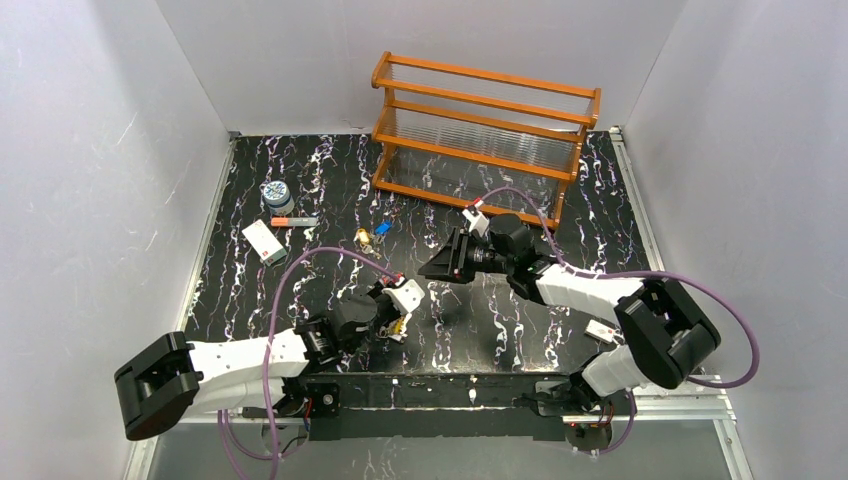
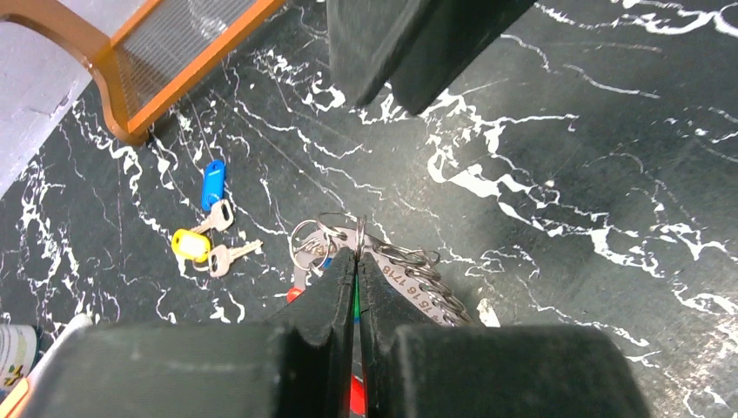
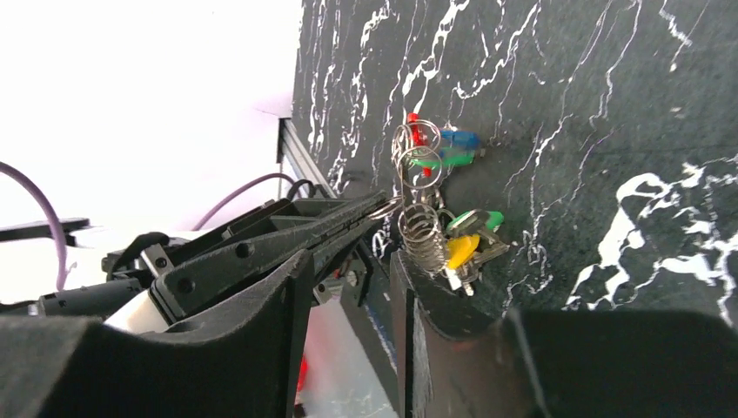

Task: Put the keys on the keyring

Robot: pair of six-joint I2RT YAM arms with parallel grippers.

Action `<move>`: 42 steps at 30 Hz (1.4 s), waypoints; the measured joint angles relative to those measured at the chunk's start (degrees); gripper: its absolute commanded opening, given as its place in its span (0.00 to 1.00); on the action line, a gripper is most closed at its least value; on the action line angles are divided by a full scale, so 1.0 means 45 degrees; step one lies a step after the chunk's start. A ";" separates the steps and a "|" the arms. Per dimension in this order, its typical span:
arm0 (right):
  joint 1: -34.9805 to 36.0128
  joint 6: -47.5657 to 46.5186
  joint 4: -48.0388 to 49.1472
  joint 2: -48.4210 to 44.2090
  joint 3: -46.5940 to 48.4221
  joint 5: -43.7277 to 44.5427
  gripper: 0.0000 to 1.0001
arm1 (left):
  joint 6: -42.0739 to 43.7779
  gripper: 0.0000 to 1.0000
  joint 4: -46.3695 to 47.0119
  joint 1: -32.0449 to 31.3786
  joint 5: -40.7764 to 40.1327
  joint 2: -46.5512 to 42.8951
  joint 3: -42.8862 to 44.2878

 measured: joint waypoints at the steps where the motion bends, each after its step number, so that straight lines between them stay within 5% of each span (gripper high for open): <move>1: 0.0029 0.0209 0.0146 0.0160 0.0000 -0.0102 0.45 | 0.0068 0.00 0.0238 -0.0024 0.0063 -0.0010 -0.0063; 35: 0.0738 0.1933 0.0748 0.2278 0.0544 -0.0772 0.47 | 0.0486 0.00 0.1209 -0.0534 0.0714 0.0058 -0.0316; 37: 0.0738 0.1943 0.0733 0.2346 0.0578 -0.0772 0.43 | 0.0500 0.00 0.1248 -0.0568 0.0714 0.0107 -0.0316; 42: 0.0733 0.1865 0.0476 0.2433 0.0627 -0.0651 0.15 | 0.0588 0.00 0.1297 -0.0641 0.0704 0.0223 -0.0316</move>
